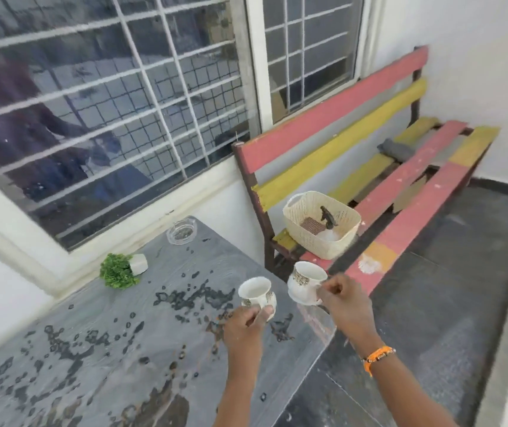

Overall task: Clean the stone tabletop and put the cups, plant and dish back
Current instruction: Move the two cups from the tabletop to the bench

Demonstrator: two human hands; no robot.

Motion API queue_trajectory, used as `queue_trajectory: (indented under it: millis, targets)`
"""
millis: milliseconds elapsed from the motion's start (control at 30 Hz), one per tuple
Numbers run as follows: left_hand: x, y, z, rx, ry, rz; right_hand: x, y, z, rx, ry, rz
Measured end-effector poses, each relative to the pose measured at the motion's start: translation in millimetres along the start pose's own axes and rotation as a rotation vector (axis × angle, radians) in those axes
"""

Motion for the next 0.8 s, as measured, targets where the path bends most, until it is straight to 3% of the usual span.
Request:
queue_trajectory:
  millis: [367,800]
  targets:
    - [180.4,-78.8,-1.8,-0.058,-0.100,0.283,-113.1,-75.3,-85.3,0.196,0.021,-0.239]
    - [307.6,-206.2,82.9,-0.272,-0.264,0.391,-119.8,-227.5,-200.8,0.416,0.076,-0.206]
Point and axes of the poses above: each hand's wrist, its own y-axis away from the middle knuckle, its own x-axis out of the palm, z = x × y, the point moved 8 cm from there along -y, towards the middle knuckle, and after that the axes turned 7 degrees about z, right-handed, at the moved point
